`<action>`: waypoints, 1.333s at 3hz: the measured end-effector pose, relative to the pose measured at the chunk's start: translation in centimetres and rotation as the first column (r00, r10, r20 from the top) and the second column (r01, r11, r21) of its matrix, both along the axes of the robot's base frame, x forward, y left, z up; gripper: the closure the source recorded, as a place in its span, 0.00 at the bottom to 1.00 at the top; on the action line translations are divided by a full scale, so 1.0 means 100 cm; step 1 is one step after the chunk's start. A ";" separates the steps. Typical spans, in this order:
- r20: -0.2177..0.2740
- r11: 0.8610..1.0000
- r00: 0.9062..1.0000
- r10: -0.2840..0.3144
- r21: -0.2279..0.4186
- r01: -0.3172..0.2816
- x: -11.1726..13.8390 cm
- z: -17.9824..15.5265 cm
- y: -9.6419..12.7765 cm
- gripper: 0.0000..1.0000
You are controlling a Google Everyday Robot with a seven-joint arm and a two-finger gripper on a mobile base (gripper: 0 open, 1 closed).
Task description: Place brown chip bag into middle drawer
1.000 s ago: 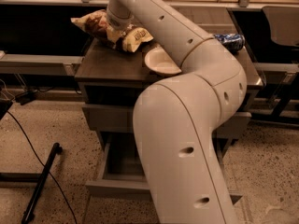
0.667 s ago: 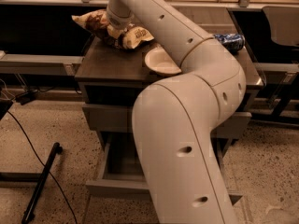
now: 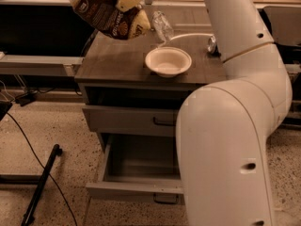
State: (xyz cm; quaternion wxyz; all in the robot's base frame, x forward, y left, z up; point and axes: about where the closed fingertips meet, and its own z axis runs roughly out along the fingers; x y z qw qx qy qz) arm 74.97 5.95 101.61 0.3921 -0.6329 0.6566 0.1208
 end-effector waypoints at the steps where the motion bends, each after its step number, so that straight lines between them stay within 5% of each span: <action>1: 0.071 0.973 0.976 0.205 0.095 -0.211 -0.053 0.045 -0.009 1.00; 2: 0.073 0.965 0.968 0.239 0.093 -0.245 -0.094 0.066 -0.044 1.00; 3: 0.036 0.984 0.983 0.178 -0.040 -0.176 -0.133 0.056 -0.102 1.00; 4: 0.024 0.982 0.998 0.060 -0.181 -0.054 -0.161 0.036 -0.162 1.00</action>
Offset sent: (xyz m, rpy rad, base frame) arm -0.1890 -0.0691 -0.0021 -0.0242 0.1077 0.3104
